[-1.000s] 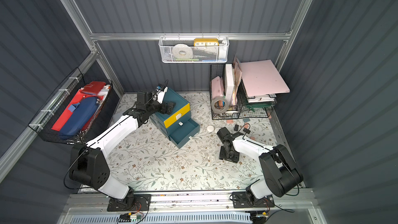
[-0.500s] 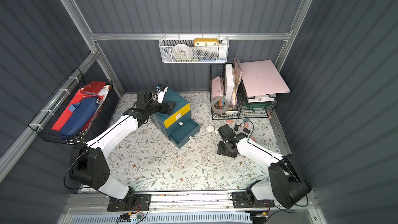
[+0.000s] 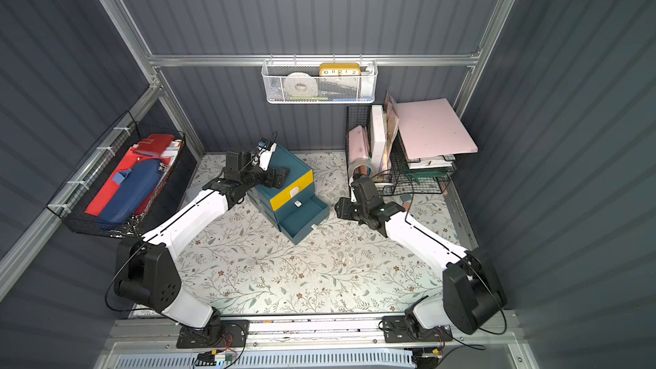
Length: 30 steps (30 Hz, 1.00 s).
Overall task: Put the bluetooth earphones in the drawer according to color
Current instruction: Pick up the Bluetooth earphone from the center of the board, then place the bluetooth earphone in the drawer.
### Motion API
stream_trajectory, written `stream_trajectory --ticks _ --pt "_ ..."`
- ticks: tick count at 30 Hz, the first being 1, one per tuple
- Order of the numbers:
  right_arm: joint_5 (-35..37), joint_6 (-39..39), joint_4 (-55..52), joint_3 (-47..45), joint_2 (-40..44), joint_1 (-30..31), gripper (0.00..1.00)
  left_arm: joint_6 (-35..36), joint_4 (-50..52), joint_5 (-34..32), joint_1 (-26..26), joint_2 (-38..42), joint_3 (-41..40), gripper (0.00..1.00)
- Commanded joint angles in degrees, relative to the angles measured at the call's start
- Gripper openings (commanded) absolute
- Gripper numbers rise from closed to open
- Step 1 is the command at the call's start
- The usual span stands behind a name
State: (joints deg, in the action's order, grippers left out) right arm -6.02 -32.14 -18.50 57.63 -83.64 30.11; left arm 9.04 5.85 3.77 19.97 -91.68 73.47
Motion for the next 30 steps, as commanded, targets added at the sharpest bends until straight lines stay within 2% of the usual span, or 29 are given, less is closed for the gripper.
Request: stream_trajectory --ticks 1,10,29,30 --pt "-3.81 0.15 5.97 4.6 -4.28 1.54 0.0 1.59 11.56 -0.71 0.95 -2.8 -1.83 0.99" --pt "-6.13 -0.66 6.9 14.34 -16.05 5.24 0.0 1.69 11.56 -0.94 0.95 -2.54 -1.83 0.99" --pt "-7.58 -2.76 6.39 18.2 -24.51 7.12 0.0 1.68 11.47 -0.89 0.96 -2.54 -1.86 0.99" --pt "-7.6 -2.75 6.06 18.32 -24.64 7.08 0.04 1.68 11.47 -0.86 0.95 -2.54 -1.89 0.99"
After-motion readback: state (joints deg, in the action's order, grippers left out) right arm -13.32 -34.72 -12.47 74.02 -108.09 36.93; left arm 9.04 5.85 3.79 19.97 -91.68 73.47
